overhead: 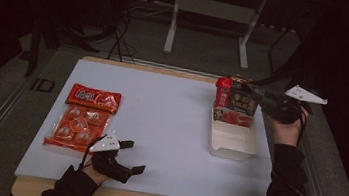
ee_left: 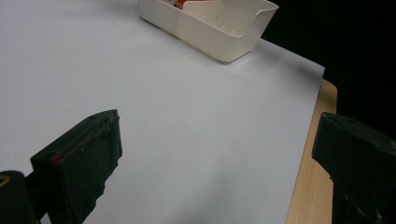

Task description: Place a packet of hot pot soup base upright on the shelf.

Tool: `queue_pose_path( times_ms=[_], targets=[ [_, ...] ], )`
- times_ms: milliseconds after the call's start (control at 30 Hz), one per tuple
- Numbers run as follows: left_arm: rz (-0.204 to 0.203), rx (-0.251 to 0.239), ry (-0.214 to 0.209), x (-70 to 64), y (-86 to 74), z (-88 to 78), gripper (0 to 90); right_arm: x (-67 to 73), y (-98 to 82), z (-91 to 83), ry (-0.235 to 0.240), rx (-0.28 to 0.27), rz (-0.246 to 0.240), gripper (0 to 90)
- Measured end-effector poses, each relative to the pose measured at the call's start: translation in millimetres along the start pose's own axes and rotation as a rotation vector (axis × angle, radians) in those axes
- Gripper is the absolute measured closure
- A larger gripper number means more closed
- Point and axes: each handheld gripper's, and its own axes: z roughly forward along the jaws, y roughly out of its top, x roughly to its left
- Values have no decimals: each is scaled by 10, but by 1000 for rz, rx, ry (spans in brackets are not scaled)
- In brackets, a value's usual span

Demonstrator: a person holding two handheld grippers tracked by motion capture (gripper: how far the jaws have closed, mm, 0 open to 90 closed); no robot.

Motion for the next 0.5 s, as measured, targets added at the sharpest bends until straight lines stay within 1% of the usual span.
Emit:
queue_pose_path(
  times_ms=[33,67,100,133,200,233,333,367,400,433,467,500],
  targets=[
    [2,2,-1,-2,3,0,20,24,41,-8,-5,13,12,447],
    [4,-1,-4,-2,5,-3,20,55,76,-18,-14,21,2,432],
    [10,-5,-5,-3,7,-7,20,83,102,-27,-12,22,-7,415],
    [12,-5,-5,-2,9,-9,20,121,136,-43,-22,19,-17,400],
    [0,-25,-17,7,15,-16,20,174,188,-73,-16,-2,-18,386],
    [-3,-30,-19,6,15,-16,20,219,230,-96,-17,-14,-28,374],
    [1,-27,-23,3,23,-21,20,281,289,-119,-6,-29,-23,334],
    [1,-27,-23,3,23,-21,21,281,289,-119,-6,-29,-23,334],
    [5,-25,-22,-5,26,-24,21,307,313,-121,6,-31,-16,300],
    [10,-22,-26,-11,30,-29,45,363,345,-123,3,-34,-22,272],
    [10,-19,-23,-18,33,-32,45,401,358,-123,22,-40,-10,255],
    [14,-13,-12,-28,42,-43,45,426,362,-120,28,-43,-5,227]
  ],
)
